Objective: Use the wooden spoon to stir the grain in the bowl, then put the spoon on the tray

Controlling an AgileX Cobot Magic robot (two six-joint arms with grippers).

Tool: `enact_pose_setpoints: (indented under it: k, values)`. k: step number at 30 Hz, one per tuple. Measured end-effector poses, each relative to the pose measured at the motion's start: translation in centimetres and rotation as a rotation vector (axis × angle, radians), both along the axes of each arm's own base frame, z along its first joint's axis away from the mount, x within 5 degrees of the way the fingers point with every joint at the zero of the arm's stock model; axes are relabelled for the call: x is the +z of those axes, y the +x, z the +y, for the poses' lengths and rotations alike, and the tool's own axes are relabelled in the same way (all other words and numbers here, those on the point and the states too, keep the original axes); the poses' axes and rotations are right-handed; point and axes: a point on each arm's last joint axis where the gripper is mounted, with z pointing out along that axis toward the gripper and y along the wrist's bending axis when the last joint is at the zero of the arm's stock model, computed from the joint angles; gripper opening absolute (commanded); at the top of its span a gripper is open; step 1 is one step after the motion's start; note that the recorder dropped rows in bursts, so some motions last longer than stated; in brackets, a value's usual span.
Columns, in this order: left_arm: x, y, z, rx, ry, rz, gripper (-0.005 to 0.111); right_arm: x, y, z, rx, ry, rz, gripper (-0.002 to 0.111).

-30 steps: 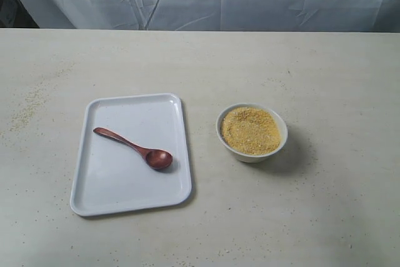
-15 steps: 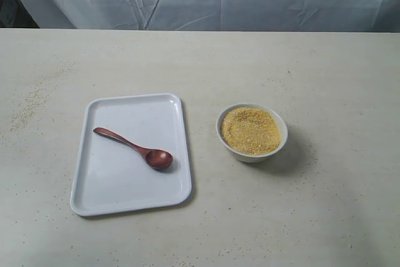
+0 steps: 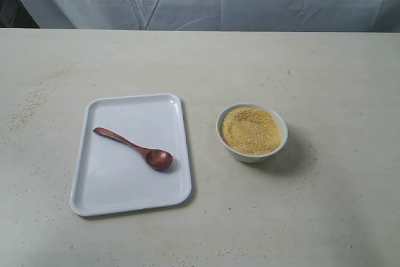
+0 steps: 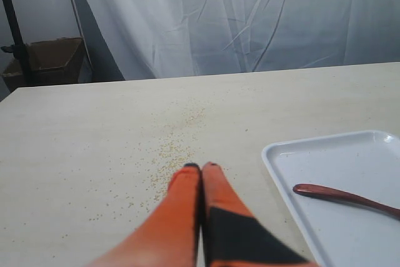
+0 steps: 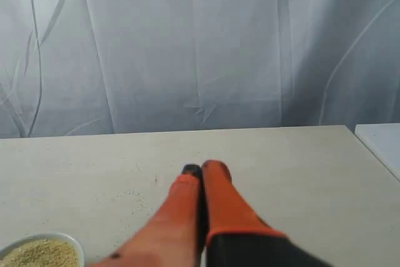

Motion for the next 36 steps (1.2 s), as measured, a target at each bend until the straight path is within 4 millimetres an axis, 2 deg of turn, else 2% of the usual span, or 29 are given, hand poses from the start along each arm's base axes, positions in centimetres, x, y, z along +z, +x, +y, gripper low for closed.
enact_pose_setpoints:
  k: [16, 22, 27, 36]
  values:
    - [0.0, 0.0, 0.0, 0.0, 0.0, 0.0, 0.0, -1.1, -0.8, -1.0, -0.123, 0.053, 0.054, 0.0]
    - [0.0, 0.0, 0.0, 0.0, 0.0, 0.0, 0.0, -4.5, -1.7, -0.9, -0.126, 0.045, 0.045, 0.0]
    - [0.0, 0.0, 0.0, 0.0, 0.0, 0.0, 0.0, -7.2, -1.4, -0.9, -0.127, 0.049, 0.113, 0.0]
    - [0.0, 0.0, 0.0, 0.0, 0.0, 0.0, 0.0, -9.6, -1.0, -0.5, -0.041, 0.037, 0.169, 0.0]
